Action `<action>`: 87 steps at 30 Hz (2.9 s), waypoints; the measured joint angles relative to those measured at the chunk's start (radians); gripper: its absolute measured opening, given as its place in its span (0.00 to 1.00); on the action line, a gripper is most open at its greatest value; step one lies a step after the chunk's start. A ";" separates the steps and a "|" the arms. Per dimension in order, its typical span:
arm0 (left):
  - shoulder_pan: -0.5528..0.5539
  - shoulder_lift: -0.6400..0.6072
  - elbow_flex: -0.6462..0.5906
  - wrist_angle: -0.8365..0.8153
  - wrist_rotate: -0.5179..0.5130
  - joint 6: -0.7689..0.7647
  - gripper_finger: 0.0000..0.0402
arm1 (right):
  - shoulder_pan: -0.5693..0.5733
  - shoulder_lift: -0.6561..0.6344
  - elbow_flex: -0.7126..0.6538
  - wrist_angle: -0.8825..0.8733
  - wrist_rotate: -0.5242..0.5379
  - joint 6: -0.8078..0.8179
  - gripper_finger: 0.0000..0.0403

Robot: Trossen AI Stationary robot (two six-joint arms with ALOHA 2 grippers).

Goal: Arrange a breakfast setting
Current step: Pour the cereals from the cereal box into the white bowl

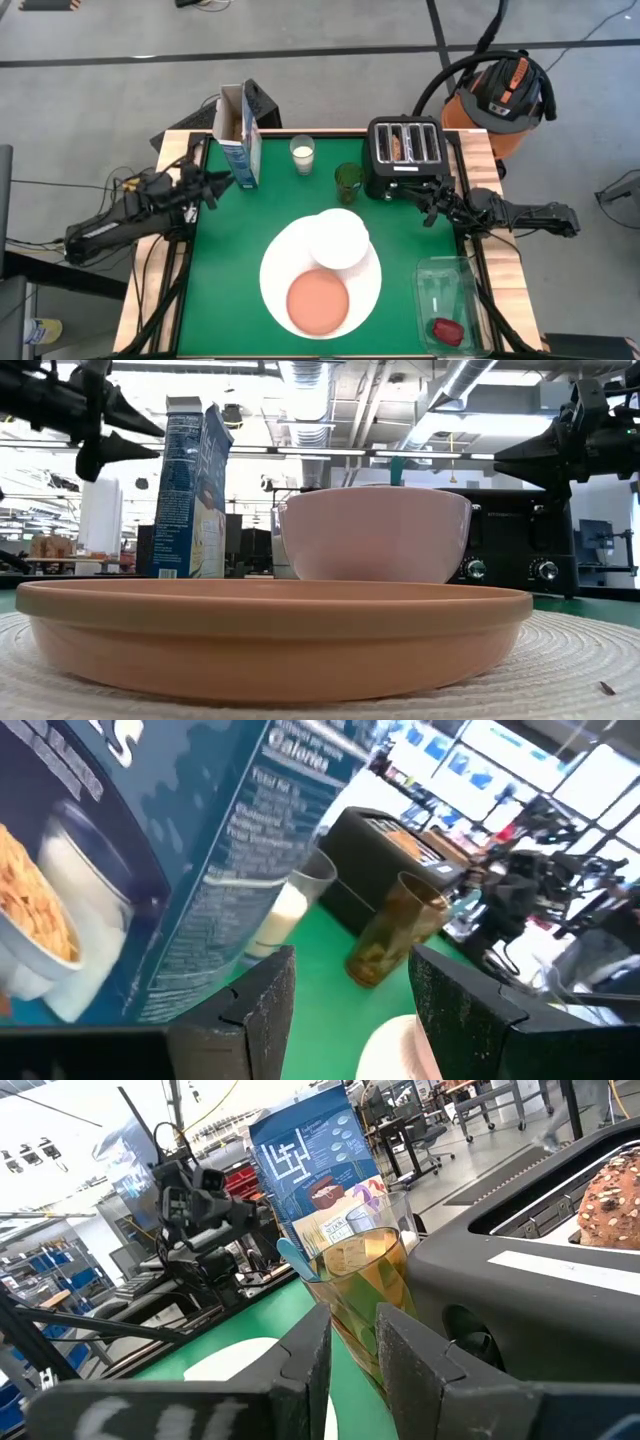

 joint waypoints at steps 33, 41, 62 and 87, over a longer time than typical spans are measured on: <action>-0.419 0.820 0.530 -0.639 -0.525 -0.567 0.46 | 0.000 0.000 0.000 0.000 0.000 0.000 0.27; -0.478 0.909 0.530 -0.698 -0.603 -0.786 0.46 | 0.000 0.000 0.000 0.000 0.000 0.000 0.27; -0.582 1.066 0.420 -0.683 -0.775 -1.121 0.98 | 0.000 0.000 0.000 0.000 0.000 0.000 0.27; -0.498 1.064 0.167 -0.283 -0.875 -0.905 1.00 | 0.000 0.000 0.000 0.000 0.000 0.000 0.27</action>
